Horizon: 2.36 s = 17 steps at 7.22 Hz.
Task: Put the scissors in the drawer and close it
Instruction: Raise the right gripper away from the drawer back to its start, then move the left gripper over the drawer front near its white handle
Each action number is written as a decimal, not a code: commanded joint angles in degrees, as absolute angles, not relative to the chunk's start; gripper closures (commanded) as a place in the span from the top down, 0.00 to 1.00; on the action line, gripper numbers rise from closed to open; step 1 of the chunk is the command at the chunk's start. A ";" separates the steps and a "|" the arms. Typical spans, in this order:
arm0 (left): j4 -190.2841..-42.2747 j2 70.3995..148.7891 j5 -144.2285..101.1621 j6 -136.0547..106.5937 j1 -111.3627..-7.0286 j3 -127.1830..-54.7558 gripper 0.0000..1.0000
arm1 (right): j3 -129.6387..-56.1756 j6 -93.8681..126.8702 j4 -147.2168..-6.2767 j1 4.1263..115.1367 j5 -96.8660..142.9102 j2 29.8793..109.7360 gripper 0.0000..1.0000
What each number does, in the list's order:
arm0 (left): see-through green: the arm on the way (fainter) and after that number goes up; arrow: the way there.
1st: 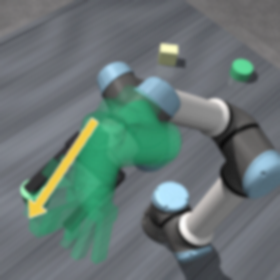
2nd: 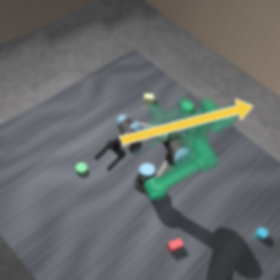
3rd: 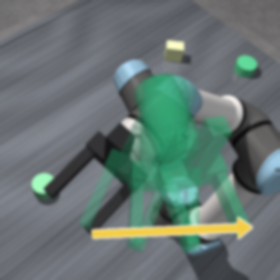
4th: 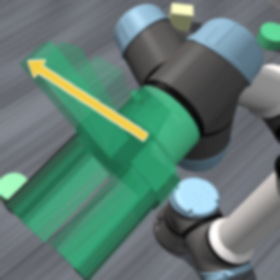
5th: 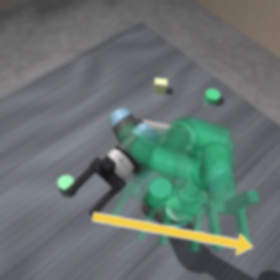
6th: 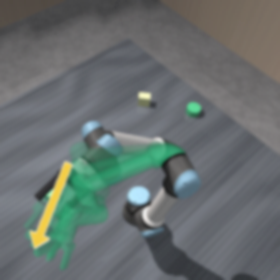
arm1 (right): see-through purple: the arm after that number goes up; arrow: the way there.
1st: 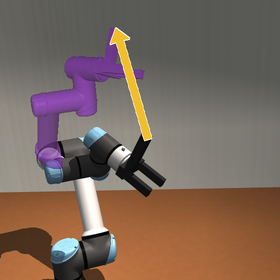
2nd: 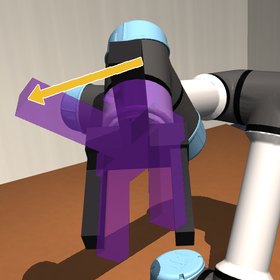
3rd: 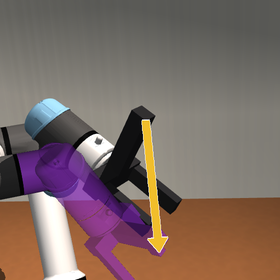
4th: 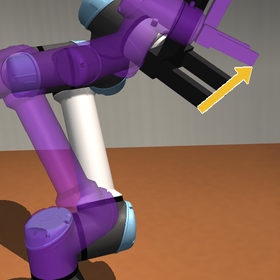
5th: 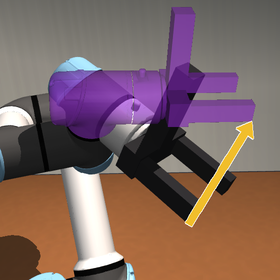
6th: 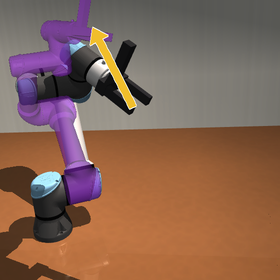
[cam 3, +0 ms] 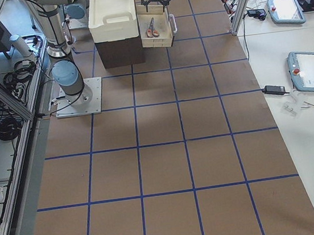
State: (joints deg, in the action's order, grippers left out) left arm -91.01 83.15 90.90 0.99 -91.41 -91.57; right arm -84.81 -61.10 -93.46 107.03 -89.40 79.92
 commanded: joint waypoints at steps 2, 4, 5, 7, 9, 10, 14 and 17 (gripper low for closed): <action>-90.97 84.20 98.92 1.05 -91.41 -91.58 1.00 | -84.73 -72.07 -83.09 89.88 -86.60 87.95 0.96; -90.79 84.89 101.17 -0.08 -91.41 -91.23 1.00 | -85.16 -61.87 -81.57 82.29 -86.22 91.04 0.96; -90.18 85.95 99.94 -0.96 -91.41 -91.14 1.00 | -84.82 -58.66 -81.74 82.53 -86.05 91.23 1.00; -86.76 88.84 94.58 -9.56 -93.32 -90.79 1.00 | -85.25 -39.74 -88.27 82.53 -87.09 90.45 1.00; -85.78 90.43 104.09 -9.15 -97.64 -88.78 1.00 | -85.34 -17.52 -89.21 84.01 -85.97 89.22 1.00; -85.69 91.31 102.67 -9.66 -97.82 -88.77 1.00 | -85.86 -11.14 -90.60 87.33 -86.83 87.90 1.00; -75.77 99.21 94.50 -13.78 -100.71 -86.85 1.00 | -87.28 0.10 -94.65 94.04 -93.24 88.50 1.00; -72.95 105.36 94.31 -19.15 -104.39 -83.69 1.00 | -87.10 -1.14 -93.78 93.43 -93.60 91.05 1.00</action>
State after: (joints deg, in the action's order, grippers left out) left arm -74.16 102.66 94.35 -17.23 -102.29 -85.38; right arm -87.12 -0.54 -94.04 93.50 -93.42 90.52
